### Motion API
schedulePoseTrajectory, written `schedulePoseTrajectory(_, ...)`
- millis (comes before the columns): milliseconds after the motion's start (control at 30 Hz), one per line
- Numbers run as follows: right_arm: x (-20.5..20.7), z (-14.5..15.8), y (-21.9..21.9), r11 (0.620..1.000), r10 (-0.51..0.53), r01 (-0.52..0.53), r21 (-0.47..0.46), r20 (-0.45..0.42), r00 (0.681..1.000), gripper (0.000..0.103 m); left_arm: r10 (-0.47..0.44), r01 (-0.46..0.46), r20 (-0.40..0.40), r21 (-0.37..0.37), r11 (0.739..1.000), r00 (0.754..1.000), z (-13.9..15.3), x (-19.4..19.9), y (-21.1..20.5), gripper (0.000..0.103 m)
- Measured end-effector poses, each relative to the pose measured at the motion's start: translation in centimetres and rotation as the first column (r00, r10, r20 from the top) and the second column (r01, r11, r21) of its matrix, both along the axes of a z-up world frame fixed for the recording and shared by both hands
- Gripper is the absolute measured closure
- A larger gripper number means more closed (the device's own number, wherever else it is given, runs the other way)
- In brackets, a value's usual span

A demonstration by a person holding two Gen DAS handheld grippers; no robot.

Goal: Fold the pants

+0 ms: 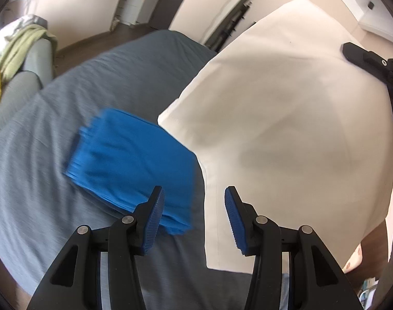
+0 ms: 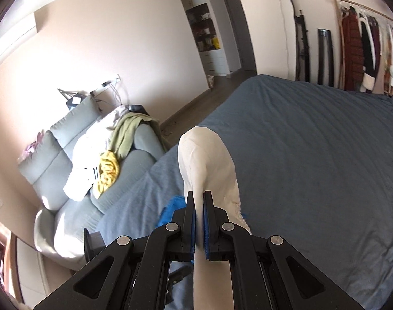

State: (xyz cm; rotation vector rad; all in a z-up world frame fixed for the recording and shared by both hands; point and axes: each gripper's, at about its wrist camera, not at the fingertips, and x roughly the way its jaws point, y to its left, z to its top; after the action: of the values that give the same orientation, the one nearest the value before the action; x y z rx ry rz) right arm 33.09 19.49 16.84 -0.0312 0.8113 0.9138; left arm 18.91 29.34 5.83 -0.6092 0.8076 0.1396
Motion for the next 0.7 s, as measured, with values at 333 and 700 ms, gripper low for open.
schedulePoseTrajectory(333, -2.5, 0.3, 10.8, 0.994, 0.086, -0.083, 0.064, -0.042, 0.995, 0.097, 0.127, -0.126, -0.022, 0.047, 0.991, 0.992, 0.9, -4.9, 10.5, 0.056)
schedulePoseTrajectory(700, 2.9, -8.5, 12.4, 0.973, -0.144, 0.185, 0.135, -0.267, 0.953, 0.097, 0.116, -0.099, -0.133, 0.125, 0.987, 0.984, -2.8, -3.0, 14.7, 0.056)
